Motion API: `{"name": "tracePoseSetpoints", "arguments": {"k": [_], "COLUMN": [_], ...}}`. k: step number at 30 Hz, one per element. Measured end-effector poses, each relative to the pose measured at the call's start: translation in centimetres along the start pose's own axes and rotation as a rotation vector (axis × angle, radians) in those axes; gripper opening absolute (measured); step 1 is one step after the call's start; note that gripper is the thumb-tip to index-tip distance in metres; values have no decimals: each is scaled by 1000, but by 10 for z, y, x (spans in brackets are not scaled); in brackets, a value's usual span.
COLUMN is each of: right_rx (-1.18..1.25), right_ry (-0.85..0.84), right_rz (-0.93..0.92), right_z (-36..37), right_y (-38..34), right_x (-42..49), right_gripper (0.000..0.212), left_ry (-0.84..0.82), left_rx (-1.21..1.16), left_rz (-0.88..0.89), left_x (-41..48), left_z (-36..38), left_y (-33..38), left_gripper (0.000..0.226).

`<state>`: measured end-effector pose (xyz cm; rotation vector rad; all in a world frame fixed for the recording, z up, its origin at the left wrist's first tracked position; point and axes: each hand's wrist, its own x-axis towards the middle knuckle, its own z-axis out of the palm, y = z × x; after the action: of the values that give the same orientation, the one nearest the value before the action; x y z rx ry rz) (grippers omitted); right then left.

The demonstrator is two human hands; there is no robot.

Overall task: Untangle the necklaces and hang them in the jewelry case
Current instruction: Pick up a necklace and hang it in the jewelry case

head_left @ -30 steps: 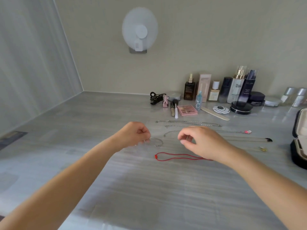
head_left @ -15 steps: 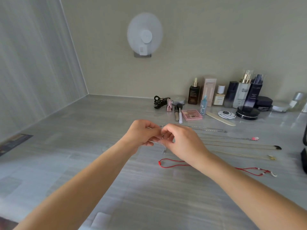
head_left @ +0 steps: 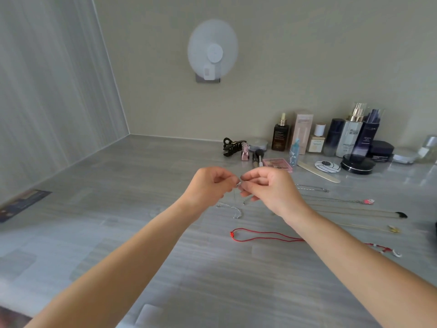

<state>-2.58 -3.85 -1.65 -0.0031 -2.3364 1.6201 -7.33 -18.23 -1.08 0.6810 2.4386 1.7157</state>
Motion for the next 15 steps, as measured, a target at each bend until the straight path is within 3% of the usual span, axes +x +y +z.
{"name": "tracePoseSetpoints", "arguments": {"k": [2, 7, 9, 13, 15], "right_rx": [-104, -346, -287, -84, -14], "right_ry": [2, -14, 9, 89, 134], "right_rz": [1, -86, -112, -82, -37], "right_z": [-1, -7, -9, -15, -24], "right_y": [-2, -12, -20, -41, -48], "right_x": [2, 7, 10, 14, 12], "right_gripper": [6, 22, 10, 12, 14], "left_ry": [-11, 41, 79, -176, -206], "left_rx": [8, -150, -280, -457, -514], "left_rz": [10, -6, -56, -121, -93], "left_x": [2, 2, 2, 5, 7], "left_z": [1, 7, 11, 18, 18], "left_y": [2, 9, 11, 19, 20], "left_gripper": [19, 14, 20, 56, 44]}}
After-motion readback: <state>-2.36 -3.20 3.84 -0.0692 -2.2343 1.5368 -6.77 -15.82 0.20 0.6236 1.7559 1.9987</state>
